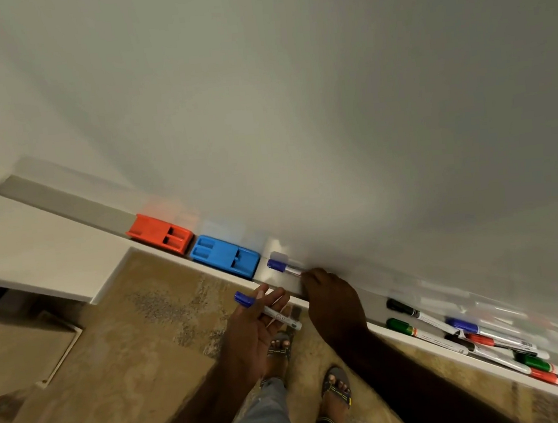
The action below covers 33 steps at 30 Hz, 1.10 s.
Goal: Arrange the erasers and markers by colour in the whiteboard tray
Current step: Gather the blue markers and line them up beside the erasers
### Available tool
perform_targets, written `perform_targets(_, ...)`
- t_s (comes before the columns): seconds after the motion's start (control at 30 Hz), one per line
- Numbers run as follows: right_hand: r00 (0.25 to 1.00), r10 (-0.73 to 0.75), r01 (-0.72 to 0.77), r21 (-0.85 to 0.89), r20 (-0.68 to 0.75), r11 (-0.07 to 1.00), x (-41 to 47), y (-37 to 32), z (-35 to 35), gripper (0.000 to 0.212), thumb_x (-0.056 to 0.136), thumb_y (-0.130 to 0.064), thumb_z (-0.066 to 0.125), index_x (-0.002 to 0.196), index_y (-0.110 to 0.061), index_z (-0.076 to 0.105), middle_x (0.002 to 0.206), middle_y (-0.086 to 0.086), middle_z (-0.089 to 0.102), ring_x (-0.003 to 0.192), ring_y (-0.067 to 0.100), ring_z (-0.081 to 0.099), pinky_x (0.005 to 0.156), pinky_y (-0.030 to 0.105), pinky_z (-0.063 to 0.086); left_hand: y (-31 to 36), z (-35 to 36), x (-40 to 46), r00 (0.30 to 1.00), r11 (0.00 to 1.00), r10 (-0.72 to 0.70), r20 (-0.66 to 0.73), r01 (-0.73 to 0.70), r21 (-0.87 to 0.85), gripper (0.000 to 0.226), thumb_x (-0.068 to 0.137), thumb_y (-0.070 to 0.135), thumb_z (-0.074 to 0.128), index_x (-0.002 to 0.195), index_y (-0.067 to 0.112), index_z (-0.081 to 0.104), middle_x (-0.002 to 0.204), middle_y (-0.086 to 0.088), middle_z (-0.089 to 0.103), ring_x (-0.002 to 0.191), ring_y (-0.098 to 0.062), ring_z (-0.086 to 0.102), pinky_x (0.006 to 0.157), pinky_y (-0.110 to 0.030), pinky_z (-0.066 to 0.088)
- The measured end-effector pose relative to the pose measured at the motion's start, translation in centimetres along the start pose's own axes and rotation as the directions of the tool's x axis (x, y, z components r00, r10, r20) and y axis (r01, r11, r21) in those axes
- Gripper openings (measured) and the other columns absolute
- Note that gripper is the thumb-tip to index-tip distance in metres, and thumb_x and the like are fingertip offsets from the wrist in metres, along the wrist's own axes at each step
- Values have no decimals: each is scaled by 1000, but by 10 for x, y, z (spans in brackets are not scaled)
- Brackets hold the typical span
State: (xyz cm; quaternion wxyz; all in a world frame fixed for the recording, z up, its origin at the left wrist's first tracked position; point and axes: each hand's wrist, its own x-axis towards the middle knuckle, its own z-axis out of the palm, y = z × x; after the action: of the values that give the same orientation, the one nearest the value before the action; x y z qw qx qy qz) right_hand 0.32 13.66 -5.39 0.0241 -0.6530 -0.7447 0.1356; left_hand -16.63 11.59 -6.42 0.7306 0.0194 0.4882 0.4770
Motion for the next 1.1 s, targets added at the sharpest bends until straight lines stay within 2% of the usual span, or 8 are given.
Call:
perform_targets(0.1,1000,12,-11,-14,25,1000,0,-3,-2,30,79,-5,76,108,-11,73,102,9,70,86,30,69,71,39,59,2,0,-1,1000,1000,1,-3,-1,9,49,94,19,60,140,4,50,129,-23,68,121,-36,66,87,-41,62)
perform_targets(0.23,998,26,-25,-18,64,1000,-1,1,0,29,88,-13,67,118,-15,67,117,6,64,98,27,65,80,36,53,3,1,-1,1000,1000,-8,-2,8,11,51,92,17,62,140,3,50,128,-23,68,121,-36,66,85,-40,62)
perform_targets(0.33,999,21,-21,-1,40,1000,-1,2,-2,26,97,-16,57,121,-18,66,119,4,63,100,24,64,81,34,52,3,1,-1,1000,999,-9,18,9,43,52,92,17,64,139,3,50,128,-23,69,121,-36,66,88,-42,62)
perform_targets(0.47,998,42,-37,111,-39,993,-12,2,-12,22,93,-16,64,112,-17,75,104,2,69,82,21,68,70,30,54,2,7,-3,998,997,-18,61,13,79,54,89,19,67,138,2,51,127,-22,69,120,-35,67,93,-43,60)
perform_targets(0.7,987,130,-90,338,-95,937,-42,8,-17,21,98,-35,58,112,-28,73,98,-7,67,86,11,63,76,28,54,-10,30,-11,994,975,-36,103,13,220,41,96,26,61,127,0,61,121,-25,71,110,-40,70,94,-49,58)
perform_targets(0.83,974,199,-147,363,-109,920,-62,15,-17,19,97,-40,60,103,-25,69,94,-7,65,82,10,59,71,25,49,-21,46,-14,988,966,-75,138,37,257,43,93,27,63,132,9,57,127,-15,71,117,-35,68,106,-56,48)
perform_targets(1.0,977,204,-168,356,-64,919,-86,31,-23,25,98,-45,54,112,-28,67,105,-9,64,90,8,54,77,23,43,-43,57,-19,981,952,-126,148,78,296,36,101,19,56,135,10,54,126,-15,71,114,-34,70,105,-60,48)
perform_targets(1.1,976,211,-176,378,-52,909,-101,47,-32,26,97,-49,56,113,-31,67,107,-12,65,88,4,54,73,20,40,-54,67,-24,974,944,-158,164,100,316,41,96,23,59,135,9,54,125,-15,72,114,-35,70,105,-60,48)
